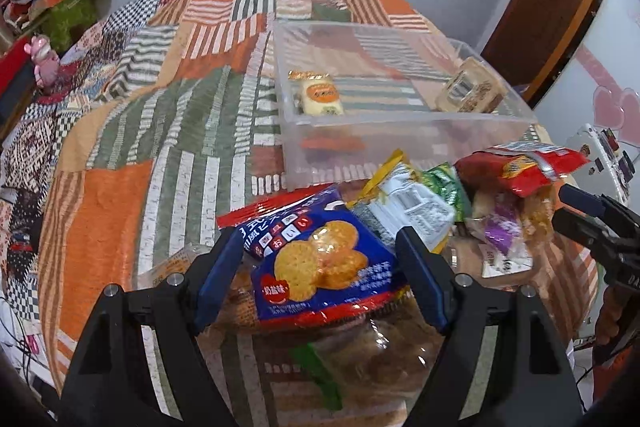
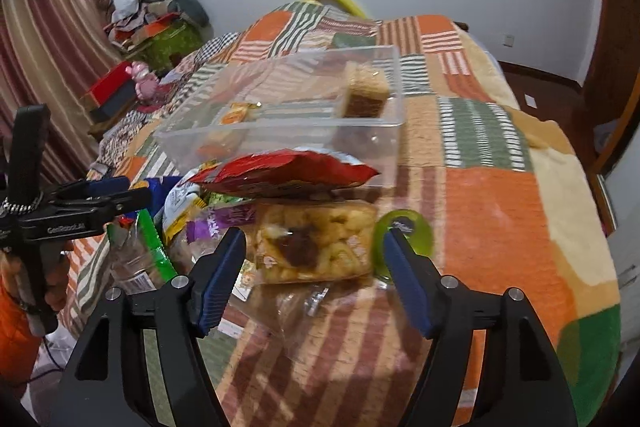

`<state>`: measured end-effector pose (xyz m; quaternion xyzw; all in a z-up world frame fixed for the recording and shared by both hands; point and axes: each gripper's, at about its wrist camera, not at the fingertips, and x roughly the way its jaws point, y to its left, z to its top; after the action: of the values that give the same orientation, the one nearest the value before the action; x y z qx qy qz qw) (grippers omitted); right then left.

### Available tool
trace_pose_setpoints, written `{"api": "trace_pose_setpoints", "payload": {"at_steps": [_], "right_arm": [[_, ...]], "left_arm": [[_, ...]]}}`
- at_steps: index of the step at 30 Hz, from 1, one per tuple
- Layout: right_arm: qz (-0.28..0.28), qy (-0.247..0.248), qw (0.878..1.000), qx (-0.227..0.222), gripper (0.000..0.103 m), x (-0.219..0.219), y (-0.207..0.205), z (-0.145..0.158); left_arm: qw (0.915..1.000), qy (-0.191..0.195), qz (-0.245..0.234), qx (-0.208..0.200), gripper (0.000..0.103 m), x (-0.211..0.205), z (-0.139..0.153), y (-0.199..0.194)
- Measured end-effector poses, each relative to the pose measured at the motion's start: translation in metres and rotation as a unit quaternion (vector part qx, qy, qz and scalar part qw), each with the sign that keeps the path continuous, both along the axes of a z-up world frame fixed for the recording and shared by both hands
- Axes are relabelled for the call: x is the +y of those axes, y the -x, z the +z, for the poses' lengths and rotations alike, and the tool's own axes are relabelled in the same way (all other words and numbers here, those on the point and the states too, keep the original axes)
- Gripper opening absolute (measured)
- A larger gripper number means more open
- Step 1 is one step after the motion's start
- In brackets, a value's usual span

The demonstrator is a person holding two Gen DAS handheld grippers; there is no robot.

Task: Organize snacks
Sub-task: 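Grasp the blue cracker bag with the left tool while the right tool grasps the puff snack bag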

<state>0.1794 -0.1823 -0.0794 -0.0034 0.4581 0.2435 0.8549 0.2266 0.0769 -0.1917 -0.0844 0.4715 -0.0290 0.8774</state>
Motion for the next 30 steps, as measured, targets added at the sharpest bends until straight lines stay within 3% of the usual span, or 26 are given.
{"api": "trace_pose_setpoints", "payload": {"at_steps": [7,11,19,30], "right_arm": [[0.003,0.0,1.0,0.021,0.068,0.004,-0.008,-0.015],[0.003,0.007,1.0,0.02,0.073,0.007,-0.01,-0.019],[0.002,-0.001,1.0,0.023,0.073,0.005,-0.012,-0.021],[-0.01,-0.014,1.0,0.016,0.069,-0.009,-0.001,-0.007]], "left_arm": [[0.9996,0.022,0.017,0.006,0.082,0.009,-0.016,-0.006],[0.9994,0.029,0.018,0.001,0.081,0.011,-0.019,-0.008],[0.9994,0.029,0.017,-0.006,0.062,0.011,-0.018,-0.004],[0.9991,0.007,0.014,-0.038,0.061,0.005,0.009,0.017]]}}
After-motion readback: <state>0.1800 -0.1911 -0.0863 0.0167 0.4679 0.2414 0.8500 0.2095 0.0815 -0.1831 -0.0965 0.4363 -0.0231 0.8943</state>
